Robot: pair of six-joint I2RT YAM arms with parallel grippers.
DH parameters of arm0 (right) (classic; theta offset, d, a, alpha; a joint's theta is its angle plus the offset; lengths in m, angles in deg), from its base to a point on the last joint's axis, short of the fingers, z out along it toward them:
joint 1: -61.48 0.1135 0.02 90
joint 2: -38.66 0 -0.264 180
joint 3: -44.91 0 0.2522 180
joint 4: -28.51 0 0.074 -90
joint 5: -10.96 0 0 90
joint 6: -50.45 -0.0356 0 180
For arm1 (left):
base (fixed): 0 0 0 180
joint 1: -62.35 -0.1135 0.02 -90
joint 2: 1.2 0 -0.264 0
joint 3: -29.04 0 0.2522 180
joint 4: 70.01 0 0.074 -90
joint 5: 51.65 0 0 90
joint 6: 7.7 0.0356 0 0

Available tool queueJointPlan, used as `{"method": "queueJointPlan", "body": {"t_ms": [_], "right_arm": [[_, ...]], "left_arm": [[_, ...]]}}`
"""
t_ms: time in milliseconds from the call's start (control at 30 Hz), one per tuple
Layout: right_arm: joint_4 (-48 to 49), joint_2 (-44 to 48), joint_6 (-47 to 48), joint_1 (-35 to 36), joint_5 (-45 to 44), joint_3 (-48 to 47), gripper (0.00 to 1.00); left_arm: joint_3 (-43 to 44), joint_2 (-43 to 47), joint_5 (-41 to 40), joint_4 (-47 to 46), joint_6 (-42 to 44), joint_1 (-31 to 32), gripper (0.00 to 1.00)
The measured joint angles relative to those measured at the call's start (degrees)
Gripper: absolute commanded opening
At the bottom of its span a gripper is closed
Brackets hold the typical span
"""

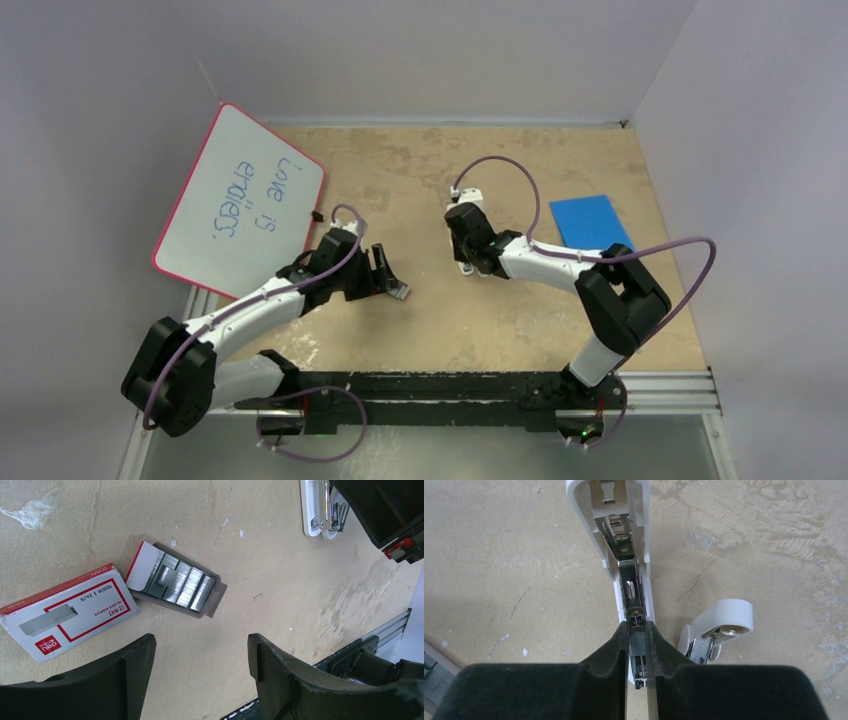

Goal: Load the staples into the stapler

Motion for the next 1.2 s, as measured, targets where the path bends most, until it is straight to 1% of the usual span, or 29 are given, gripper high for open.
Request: {"method": "queueJointPlan", "body": {"t_ms": [333,867,967,1100,1200], "right_arm": [[0.1,0.0,0.0,0.0,0.0,0.0,0.14],[0.5,0.0,0.0,-0.1,1.4,1.0,0.19],[0.5,0.0,-0.1,-0.1,1.4,1.0,0.22],[0.4,0.2,-0.3,-0.1,1.4,1.0,0.33],[0.0,0.6,-0.5,-0.1,1.4,1.0,0.35]], "left_arm": [[0.0,-0.2,0.0,0.0,0.0,0.0,0.67],[0.0,-0.2,0.0,-0.1,0.0,0.0,0.67],[0.0,-0.2,0.0,-0.1,0.0,0.0,0.67],[0.0,-0.2,0.0,-0.1,0.0,0.0,0.67],[0.0,-0.2,0.0,-0.1,0.0,0.0,0.67]]}}
